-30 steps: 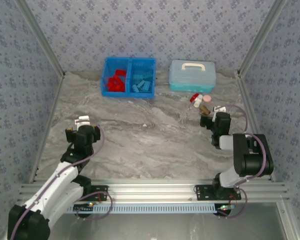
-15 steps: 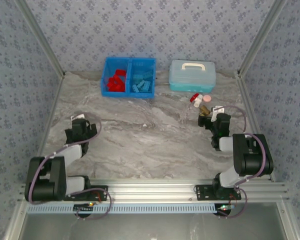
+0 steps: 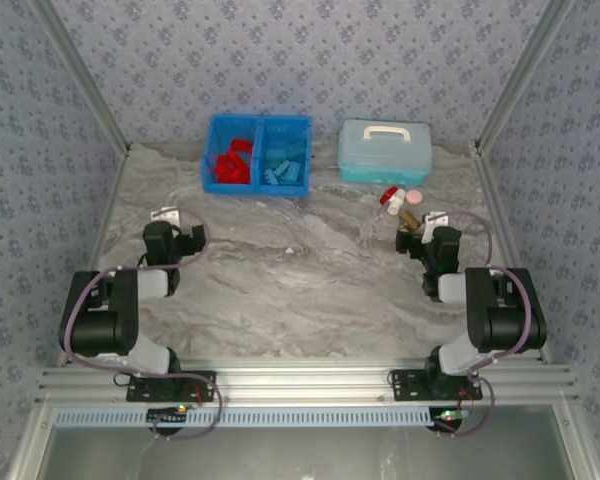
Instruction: Sort the legos into containers by color
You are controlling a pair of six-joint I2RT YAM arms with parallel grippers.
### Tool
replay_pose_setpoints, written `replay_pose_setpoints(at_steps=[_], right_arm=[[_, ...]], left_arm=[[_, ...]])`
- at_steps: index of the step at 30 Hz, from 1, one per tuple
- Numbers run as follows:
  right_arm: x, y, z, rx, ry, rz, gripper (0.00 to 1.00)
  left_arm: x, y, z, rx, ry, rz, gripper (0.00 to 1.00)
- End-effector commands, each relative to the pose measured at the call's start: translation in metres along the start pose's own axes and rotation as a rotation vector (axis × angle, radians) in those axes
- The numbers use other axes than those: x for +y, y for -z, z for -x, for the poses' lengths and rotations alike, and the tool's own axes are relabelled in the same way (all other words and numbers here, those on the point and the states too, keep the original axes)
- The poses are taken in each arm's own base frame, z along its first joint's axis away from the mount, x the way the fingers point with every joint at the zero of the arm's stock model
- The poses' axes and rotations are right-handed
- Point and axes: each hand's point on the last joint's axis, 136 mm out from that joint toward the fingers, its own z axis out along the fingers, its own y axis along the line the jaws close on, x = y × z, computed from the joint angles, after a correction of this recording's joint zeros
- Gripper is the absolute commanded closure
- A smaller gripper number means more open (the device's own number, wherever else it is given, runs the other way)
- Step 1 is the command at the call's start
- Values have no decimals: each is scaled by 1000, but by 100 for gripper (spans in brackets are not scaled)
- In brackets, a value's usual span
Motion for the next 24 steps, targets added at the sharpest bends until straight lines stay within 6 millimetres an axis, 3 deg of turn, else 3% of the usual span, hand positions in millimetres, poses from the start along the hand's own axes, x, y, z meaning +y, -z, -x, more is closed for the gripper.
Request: replay_pose_setpoints(at_steps=[1,3,24], right_arm=[[-1,1,16,-46,9,2,0],[-1,1,16,-47,10,2,0],[-2,1,16,-50,7,2,0]], left_arm=[[-10,1,16,-86,-24,-61,1],[-2,2,15,-73,8,-36,1],[-3,1,16,-81,0,-30,1]])
